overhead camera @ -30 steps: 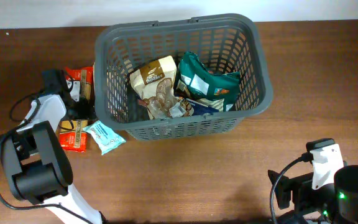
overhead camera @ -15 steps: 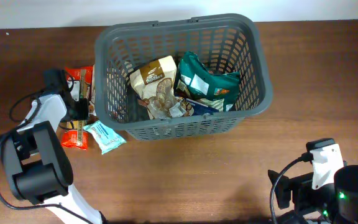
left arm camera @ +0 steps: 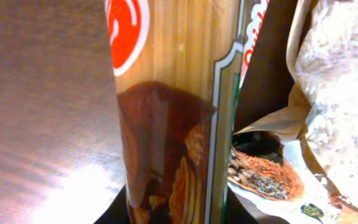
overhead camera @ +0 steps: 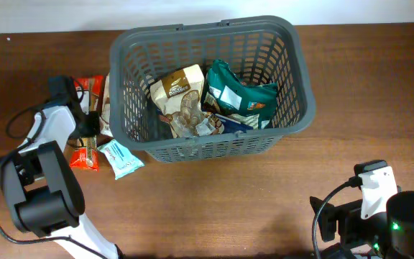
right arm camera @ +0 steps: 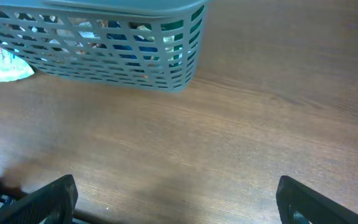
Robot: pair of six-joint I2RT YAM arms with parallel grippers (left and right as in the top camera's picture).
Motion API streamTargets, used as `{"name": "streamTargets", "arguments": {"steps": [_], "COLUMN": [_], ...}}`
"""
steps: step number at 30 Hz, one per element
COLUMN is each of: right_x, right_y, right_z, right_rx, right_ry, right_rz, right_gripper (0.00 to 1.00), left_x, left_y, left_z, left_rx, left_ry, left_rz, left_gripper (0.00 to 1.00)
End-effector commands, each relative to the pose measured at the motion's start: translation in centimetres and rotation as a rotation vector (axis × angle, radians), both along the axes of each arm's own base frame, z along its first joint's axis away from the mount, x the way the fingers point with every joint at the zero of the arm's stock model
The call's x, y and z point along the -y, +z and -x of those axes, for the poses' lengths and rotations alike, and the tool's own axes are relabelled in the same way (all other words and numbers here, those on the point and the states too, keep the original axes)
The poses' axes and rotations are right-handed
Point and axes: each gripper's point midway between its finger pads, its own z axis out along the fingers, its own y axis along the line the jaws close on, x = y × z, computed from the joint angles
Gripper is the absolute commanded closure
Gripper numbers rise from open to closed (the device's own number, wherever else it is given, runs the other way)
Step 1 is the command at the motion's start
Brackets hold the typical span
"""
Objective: Pack container
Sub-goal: 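Lift the spaghetti pack with the left gripper over the basket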
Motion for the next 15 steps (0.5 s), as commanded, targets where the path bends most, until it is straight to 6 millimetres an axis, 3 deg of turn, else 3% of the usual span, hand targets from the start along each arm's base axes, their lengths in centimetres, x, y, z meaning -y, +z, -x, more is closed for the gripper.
{"name": "streamTargets", "arguments": {"steps": [1,3,10,12,15], "right_x": [-0.1,-0.1,-0.1,-0.1,-0.1], "right_y": [-0.1,-0.1,-0.1,-0.1,-0.1], "right_z": [0.1,0.1,0.1,0.1,0.1], "right_rx": [-0.006,-0.006,-0.006,-0.005,-0.006], "right_ry": [-0.001,-0.001,-0.001,-0.001,-0.001], "right_rz": [-0.005,-0.005,-0.005,-0.005,-0.005], "right_gripper": [0.01,0.01,0.01,0.01,0.01], "left_x": [-2.4,-2.9,-3.8,-3.1,-0.5], "left_y": [4.9,7.8,21.1,24.7,29.5], "left_z": [-0.8,-1.1,-1.8,-1.7,-1.7], "left_rx": [0.064,0.106,0.378,0.457,0.558], "left_ry": [0.055,0.065,0.1,0.063,-0.085], "left_rz": [-0.122,-0.154,-0.261,-0.276,-0.302], "left_gripper": [0.98,0.98,0.98,0.98,0.98]}}
